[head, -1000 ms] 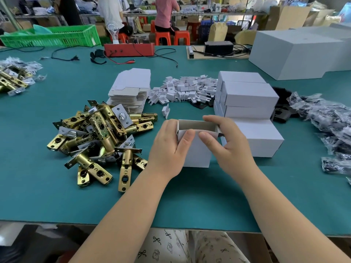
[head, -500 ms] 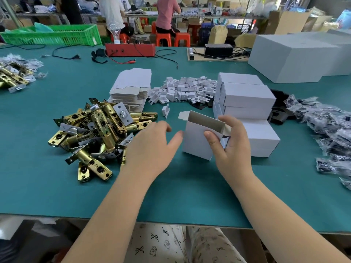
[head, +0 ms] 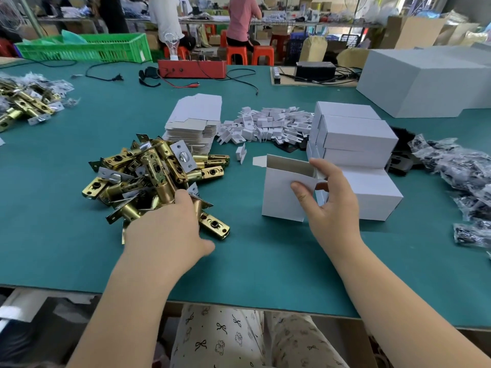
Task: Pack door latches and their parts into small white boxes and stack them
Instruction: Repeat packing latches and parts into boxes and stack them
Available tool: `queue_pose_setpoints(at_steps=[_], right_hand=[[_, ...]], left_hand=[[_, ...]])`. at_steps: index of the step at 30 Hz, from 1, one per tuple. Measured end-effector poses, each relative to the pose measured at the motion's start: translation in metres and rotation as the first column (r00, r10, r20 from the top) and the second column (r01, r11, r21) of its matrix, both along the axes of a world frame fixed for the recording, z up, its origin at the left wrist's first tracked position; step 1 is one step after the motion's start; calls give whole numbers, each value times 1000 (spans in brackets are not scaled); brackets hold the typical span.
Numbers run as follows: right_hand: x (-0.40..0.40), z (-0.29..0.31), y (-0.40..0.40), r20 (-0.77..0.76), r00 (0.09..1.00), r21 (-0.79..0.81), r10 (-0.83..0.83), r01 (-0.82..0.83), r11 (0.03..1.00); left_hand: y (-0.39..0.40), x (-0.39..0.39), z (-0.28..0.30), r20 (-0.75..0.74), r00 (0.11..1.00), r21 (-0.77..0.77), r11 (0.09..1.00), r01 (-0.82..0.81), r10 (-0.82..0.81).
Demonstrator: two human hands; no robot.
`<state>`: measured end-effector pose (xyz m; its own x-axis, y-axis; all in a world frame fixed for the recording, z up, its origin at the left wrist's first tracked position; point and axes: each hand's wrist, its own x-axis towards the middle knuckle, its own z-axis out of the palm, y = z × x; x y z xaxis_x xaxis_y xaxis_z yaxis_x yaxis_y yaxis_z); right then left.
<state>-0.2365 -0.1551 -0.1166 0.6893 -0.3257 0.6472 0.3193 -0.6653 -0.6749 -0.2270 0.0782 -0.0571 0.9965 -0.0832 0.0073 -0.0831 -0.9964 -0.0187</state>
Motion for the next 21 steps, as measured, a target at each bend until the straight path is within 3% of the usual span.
queue_pose_setpoints(at_steps=[3, 8, 11, 16, 21], right_hand=[[-1, 1, 0, -11, 1000, -12, -7, 6, 1000], [-1, 2, 2, -18, 1000, -10, -3, 3, 1000], [-2, 2, 3, -28, 1000, -7, -4, 4, 1000], [-4, 1, 1, -65, 998, 18, 2, -1, 1000], [-2, -3, -1, -91, 996, 100, 14, -4, 995]], left_hand=[[-8, -1, -8, 45, 999, -143, 989, 23, -17], [-26, 4, -3, 307, 951, -336, 929, 153, -46], [-38, 16, 8, 341, 937, -451, 861, 235, -77], [-50, 39, 31, 363, 928, -709, 623, 330, -78], [-61, 56, 57, 511, 845, -768, 359, 530, -156]])
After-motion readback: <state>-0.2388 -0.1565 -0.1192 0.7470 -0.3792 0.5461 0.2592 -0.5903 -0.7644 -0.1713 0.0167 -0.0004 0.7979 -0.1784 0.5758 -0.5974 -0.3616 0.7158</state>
